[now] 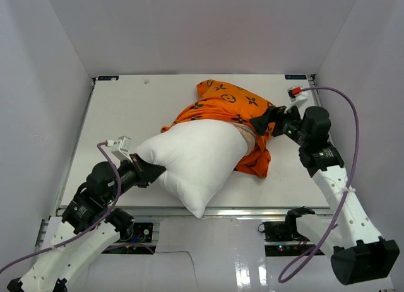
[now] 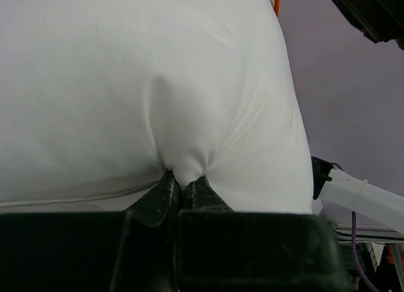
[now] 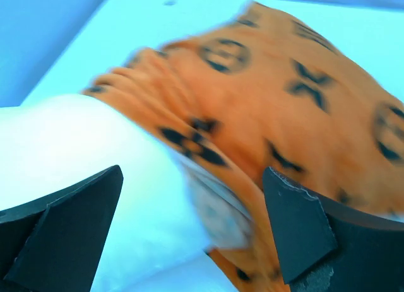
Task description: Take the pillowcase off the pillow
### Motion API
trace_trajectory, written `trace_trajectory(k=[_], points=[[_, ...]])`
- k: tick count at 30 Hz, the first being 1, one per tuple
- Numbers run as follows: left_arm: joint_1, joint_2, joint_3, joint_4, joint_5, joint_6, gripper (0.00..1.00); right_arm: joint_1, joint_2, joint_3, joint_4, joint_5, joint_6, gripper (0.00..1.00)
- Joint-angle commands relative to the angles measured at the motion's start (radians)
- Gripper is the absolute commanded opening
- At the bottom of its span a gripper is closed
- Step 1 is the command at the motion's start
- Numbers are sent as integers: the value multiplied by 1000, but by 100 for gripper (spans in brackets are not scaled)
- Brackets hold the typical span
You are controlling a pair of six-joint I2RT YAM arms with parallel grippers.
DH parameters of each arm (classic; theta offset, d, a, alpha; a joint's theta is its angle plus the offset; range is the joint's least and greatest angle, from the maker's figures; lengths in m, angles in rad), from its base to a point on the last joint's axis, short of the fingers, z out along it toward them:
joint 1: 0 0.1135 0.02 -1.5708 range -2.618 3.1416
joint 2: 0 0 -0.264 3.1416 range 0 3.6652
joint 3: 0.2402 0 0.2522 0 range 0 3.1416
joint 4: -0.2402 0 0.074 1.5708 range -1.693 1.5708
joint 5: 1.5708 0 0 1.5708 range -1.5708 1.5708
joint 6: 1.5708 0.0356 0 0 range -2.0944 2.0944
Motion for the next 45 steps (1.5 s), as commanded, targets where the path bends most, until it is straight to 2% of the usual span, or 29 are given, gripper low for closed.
trace_trajectory(k=[1, 2, 3, 6, 8, 11, 16, 19, 22, 23, 27, 28, 29, 32, 35, 39, 42, 45], points=[[5, -11, -54, 101, 52, -24, 0, 172, 123, 158, 19, 10, -97, 97], [6, -10, -71, 110, 68, -23, 0, 249, 171, 204, -5, 44, -145, 97], [6, -8, -74, 112, 77, -21, 0, 278, 269, 303, -24, 61, -163, 98], [5, -11, -79, 116, 103, -18, 0, 361, 459, 442, -90, 119, -220, 98], [6, -23, -77, 113, 109, -10, 0, 401, 539, 548, -113, 147, -243, 98], [6, -33, -73, 103, 97, -3, 0, 430, 727, 675, -214, 168, -340, 97], [6, -8, -41, 75, 72, 22, 0, 441, 880, 798, -311, 262, -424, 94], [6, 4, -19, 72, 49, 26, 0, 441, 931, 829, -331, 239, -461, 90], [6, 24, 11, 72, 42, 26, 0, 435, 995, 904, -352, 321, -461, 72], [6, 27, 24, 72, 37, 26, 0, 427, 1024, 945, -354, 363, -453, 61], [6, 56, 177, -4, -58, 40, 0, 355, 1112, 1078, -354, 466, -386, 37], [6, 70, 262, -21, -104, 43, 0, 314, 1128, 1108, -355, 505, -374, 27], [6, 73, 306, -38, -122, 49, 0, 294, 1156, 1131, -354, 536, -340, 8], [6, 69, 456, -106, -205, 53, 0, 197, 1176, 1177, -335, 586, -256, 8], [6, 41, 556, -176, -305, 51, 0, 95, 1164, 1131, -280, 573, -174, 8], [6, 4, 630, -293, -438, 49, 0, -17, 1187, 1157, -280, 607, -64, 8], [6, -23, 622, -354, -532, 37, 0, -99, 1182, 1110, -277, 610, 29, 8], [6, -68, 518, -345, -570, 7, 0, -119, 1193, 1093, -272, 500, 36, 8]])
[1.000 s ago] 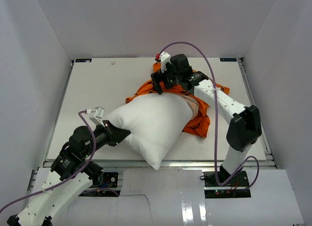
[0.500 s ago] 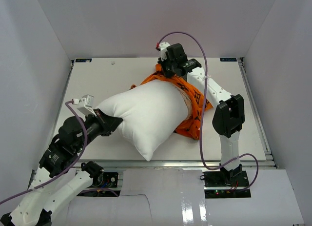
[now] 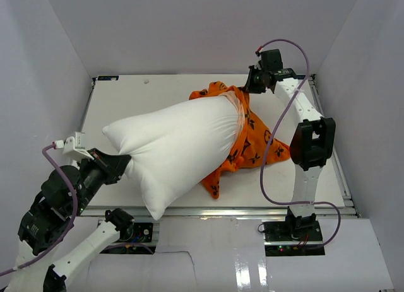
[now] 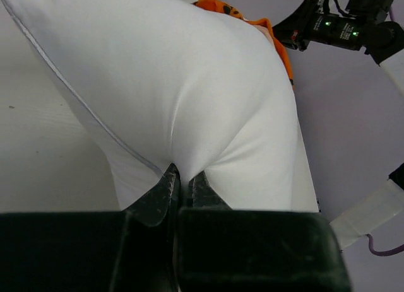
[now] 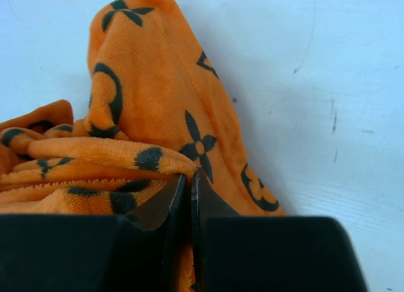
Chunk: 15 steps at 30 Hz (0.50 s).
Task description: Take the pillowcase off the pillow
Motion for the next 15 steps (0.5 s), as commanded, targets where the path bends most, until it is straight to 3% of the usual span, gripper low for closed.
trace_trajectory(k=[1, 3, 5, 6, 7, 9, 10, 12, 15], points=[[8, -142, -7, 37, -211, -46, 0, -165, 21, -27, 196, 240, -10, 8], [8, -144, -60, 45, -190, -58, 0, -162, -7, -65, 250, 129, -12, 8], [10, -151, -94, 51, -168, -79, 0, -151, -45, -86, 310, -33, -19, 23], [8, -160, -113, 57, -145, -92, 0, -131, -54, -73, 302, -66, -24, 33], [8, -189, -163, 68, -128, -105, 0, -119, -79, -64, 287, -67, -36, 52], [10, -217, -215, 123, -98, -110, 0, -90, -110, -47, 277, -101, -48, 69], [10, -232, -263, 138, -72, -112, 0, -82, -137, -37, 258, -116, -49, 89], [10, -228, -295, 165, -56, -113, 0, -59, -165, 3, 218, -136, -58, 98], [10, -207, -346, 200, -24, -132, 0, -48, -307, -88, 198, -205, -53, 99]])
